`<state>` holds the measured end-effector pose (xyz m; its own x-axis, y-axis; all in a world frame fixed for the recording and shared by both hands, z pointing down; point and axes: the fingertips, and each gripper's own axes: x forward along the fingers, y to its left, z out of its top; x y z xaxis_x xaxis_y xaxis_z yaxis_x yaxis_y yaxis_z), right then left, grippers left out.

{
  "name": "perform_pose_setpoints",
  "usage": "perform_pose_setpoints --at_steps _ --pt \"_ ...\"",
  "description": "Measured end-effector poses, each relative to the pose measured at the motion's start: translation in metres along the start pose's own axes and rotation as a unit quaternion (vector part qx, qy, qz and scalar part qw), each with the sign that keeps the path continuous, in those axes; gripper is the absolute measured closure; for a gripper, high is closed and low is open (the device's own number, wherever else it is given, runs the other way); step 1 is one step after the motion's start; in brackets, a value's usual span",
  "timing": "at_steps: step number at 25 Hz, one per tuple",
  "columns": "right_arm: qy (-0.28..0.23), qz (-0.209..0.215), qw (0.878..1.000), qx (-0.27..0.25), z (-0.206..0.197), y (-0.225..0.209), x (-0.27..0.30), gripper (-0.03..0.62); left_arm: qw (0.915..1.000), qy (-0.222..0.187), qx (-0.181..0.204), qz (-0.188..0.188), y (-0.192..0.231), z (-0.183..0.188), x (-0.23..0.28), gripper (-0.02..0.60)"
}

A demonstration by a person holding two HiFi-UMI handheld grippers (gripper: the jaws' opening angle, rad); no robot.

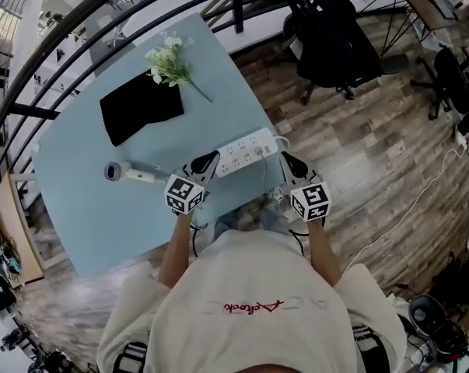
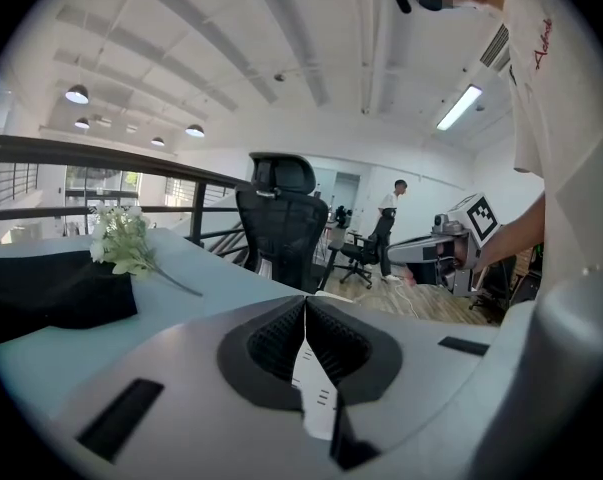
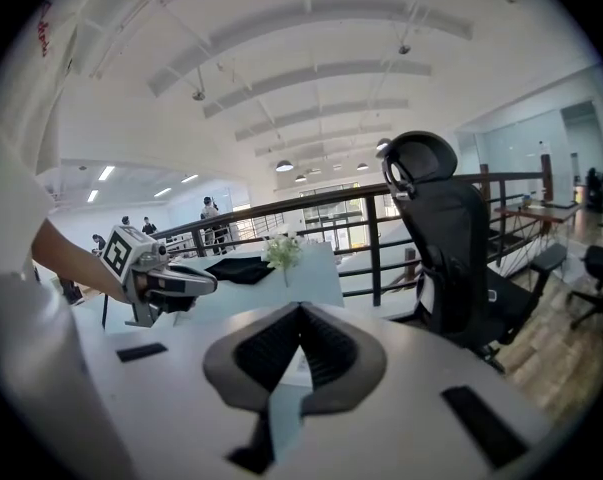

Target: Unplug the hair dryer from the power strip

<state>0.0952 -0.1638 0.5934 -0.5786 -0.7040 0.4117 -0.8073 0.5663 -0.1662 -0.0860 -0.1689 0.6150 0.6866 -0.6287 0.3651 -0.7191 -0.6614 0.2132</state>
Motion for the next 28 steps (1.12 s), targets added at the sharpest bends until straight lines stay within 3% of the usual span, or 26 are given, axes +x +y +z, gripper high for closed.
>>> perform_pose_setpoints --at_steps 13,14,16,21,25,28 --pt "0.029 0.016 0.999 0.01 -0.034 0.01 0.001 0.577 0.9988 0.039 0.012 -0.026 -0.012 -0.038 0.002 0.567" --pt "0.03 0.017 0.999 0.011 -0.035 0.011 0.0 0.577 0.9985 0.044 0.013 -0.03 -0.014 -0.042 0.002 0.534" --pt "0.033 0.017 0.999 0.012 -0.039 0.012 -0.001 0.577 0.9973 0.058 0.022 -0.04 -0.018 -0.049 0.005 0.377" --pt "0.037 0.019 0.999 0.011 -0.047 0.015 -0.004 0.577 0.989 0.101 0.094 -0.055 -0.024 -0.066 0.016 0.24" --pt "0.041 0.02 0.999 0.013 -0.05 0.016 -0.008 0.577 0.9787 0.135 0.142 -0.062 -0.024 -0.075 0.025 0.199" --pt "0.041 0.019 0.999 0.014 -0.053 0.014 -0.011 0.577 0.9748 0.147 0.155 -0.064 -0.022 -0.078 0.032 0.186"
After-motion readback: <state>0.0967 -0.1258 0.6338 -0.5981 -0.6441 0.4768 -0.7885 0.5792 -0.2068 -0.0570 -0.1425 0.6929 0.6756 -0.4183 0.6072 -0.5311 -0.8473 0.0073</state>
